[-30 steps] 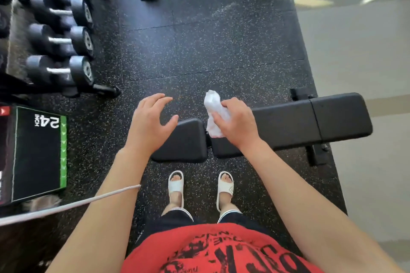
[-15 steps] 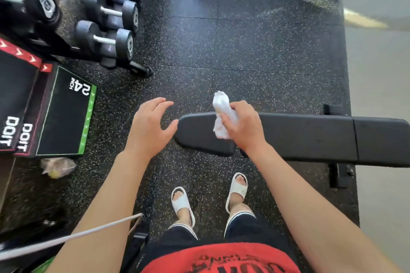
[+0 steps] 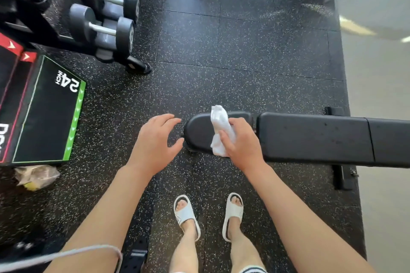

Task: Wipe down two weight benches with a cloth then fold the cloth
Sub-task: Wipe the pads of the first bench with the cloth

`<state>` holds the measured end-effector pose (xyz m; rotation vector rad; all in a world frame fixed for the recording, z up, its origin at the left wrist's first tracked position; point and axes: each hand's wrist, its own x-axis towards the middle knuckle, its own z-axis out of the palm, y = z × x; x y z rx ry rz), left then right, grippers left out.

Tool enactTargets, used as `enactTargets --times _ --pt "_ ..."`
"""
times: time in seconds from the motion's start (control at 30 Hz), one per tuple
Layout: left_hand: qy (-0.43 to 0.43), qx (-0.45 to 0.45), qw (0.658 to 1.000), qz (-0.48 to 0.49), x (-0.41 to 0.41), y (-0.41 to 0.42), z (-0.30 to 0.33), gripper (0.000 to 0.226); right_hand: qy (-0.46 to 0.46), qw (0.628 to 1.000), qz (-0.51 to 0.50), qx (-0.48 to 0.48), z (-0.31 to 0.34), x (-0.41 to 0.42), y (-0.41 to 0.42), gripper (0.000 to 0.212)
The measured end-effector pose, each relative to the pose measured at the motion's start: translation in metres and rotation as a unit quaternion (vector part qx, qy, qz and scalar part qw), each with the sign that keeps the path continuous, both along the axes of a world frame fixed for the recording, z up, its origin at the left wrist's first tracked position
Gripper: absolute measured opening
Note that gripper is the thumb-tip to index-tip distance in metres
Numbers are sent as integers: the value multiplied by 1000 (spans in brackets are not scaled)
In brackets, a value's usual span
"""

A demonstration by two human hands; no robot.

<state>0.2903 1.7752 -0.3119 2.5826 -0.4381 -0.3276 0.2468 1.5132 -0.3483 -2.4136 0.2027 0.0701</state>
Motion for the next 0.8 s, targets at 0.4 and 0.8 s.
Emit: enactTargets --times 0.4,0.8 --pt "21 6 1000 17 38 -5 -142 59 -63 997 28 -23 -127 62 8 36" --pt "55 -16 997 45 30 -17 -290 59 -118 986 100 -59 -261 97 27 25"
